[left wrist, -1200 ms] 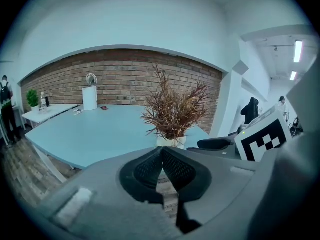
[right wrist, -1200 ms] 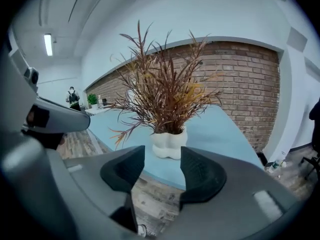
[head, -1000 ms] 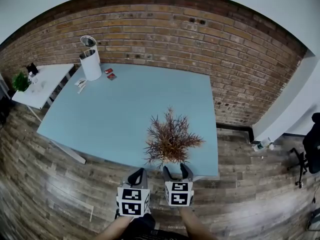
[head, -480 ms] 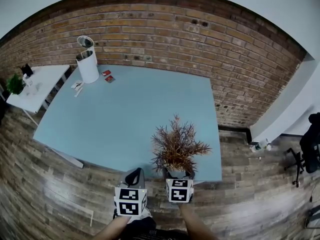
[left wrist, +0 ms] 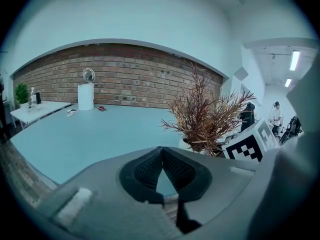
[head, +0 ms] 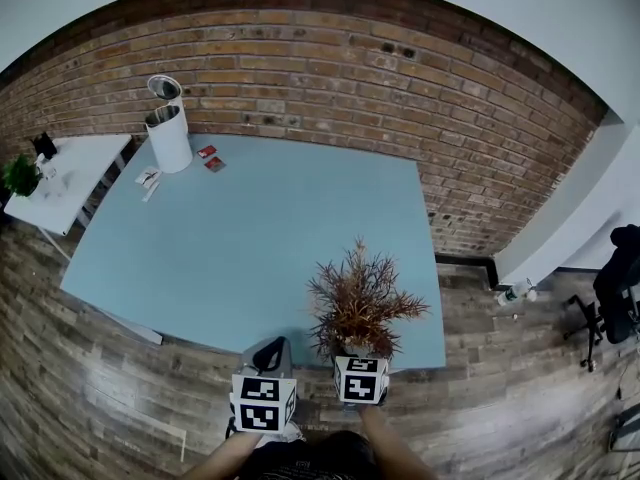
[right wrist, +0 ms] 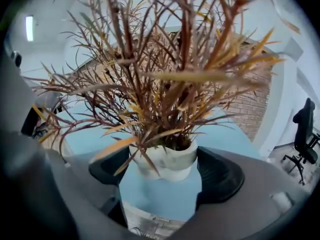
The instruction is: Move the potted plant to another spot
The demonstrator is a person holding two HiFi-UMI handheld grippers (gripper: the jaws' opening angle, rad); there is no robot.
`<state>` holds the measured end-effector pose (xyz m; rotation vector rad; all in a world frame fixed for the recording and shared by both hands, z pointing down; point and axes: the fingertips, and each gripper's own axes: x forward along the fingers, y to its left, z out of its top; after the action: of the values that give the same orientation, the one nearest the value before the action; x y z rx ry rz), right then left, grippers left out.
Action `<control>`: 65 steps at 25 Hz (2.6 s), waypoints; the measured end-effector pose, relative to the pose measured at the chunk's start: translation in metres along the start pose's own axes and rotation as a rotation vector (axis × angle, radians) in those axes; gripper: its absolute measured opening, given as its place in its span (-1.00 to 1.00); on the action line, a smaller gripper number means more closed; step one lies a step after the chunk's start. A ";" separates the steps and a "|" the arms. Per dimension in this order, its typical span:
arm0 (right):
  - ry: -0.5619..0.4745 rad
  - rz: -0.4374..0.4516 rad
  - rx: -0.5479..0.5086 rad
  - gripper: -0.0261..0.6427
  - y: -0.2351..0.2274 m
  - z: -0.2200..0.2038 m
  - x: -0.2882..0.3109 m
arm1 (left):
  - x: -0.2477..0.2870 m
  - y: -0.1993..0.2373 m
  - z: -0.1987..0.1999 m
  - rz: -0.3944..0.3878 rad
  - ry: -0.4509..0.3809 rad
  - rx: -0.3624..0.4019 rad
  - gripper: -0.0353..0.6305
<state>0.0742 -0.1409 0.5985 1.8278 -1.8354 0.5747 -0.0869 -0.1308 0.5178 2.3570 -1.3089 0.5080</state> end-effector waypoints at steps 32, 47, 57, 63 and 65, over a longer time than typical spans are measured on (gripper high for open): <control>0.050 0.011 0.007 0.32 0.003 0.036 0.054 | 0.054 0.019 0.036 0.009 -0.015 0.003 -0.89; 0.083 0.035 -0.012 0.32 0.003 0.060 0.083 | 0.087 0.035 0.050 0.020 -0.002 -0.005 -0.89; 0.066 0.103 -0.030 0.32 0.009 0.076 0.111 | 0.108 0.043 0.065 0.040 -0.006 -0.002 -0.89; 0.077 0.111 -0.046 0.32 0.004 0.088 0.123 | 0.121 0.047 0.072 0.050 -0.002 -0.005 -0.89; 0.072 0.128 -0.050 0.32 0.005 0.090 0.128 | 0.125 0.048 0.074 0.053 0.000 -0.006 -0.89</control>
<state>0.0662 -0.2978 0.6046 1.6455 -1.9111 0.6266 -0.0570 -0.2800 0.5237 2.3231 -1.3746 0.5193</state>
